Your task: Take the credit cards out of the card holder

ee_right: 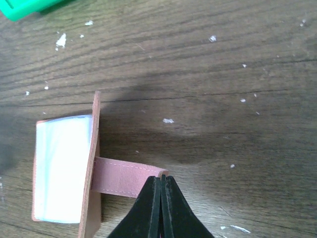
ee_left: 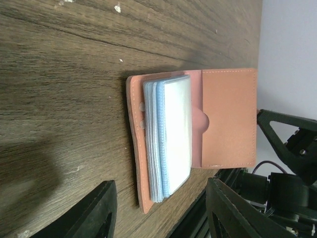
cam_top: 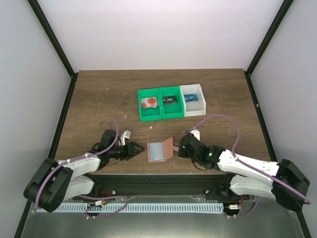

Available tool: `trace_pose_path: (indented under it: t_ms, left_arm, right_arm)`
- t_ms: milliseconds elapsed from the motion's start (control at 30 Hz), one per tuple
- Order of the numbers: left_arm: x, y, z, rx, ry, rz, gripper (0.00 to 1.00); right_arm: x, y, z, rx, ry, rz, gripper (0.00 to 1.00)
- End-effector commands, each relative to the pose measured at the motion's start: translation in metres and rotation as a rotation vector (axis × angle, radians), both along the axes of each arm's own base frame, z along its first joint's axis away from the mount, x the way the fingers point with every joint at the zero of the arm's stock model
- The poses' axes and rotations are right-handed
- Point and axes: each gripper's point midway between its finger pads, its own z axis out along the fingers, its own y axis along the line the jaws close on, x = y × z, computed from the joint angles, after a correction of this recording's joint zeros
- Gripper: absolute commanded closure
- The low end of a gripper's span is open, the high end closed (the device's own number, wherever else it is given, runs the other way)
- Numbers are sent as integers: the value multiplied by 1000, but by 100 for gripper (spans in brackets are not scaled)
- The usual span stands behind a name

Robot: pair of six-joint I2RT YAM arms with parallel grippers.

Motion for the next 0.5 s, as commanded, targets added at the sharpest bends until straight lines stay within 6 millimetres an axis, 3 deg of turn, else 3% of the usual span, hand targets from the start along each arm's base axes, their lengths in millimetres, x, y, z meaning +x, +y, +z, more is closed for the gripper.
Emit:
trace_pose_path:
  t_ms: [0, 133, 267, 333, 467]
  left_arm:
    - [4, -3, -1, -10, -13, 13, 48]
    - [3, -7, -3, -4, -14, 9, 48]
    - [1, -23, 11, -54, -53, -30, 64]
    - [2, -31, 14, -57, -63, -47, 67]
    - [6, -35, 7, -25, -47, -57, 71]
  right_arm:
    - [-2, -19, -13, -42, 30, -87, 100]
    - [-6, -32, -23, -66, 60, -144, 100]
    - [-8, -25, -26, -37, 64, -116, 99]
    - [-8, -20, -27, -21, 66, -96, 99]
    - [-6, -24, -24, -77, 84, -117, 79]
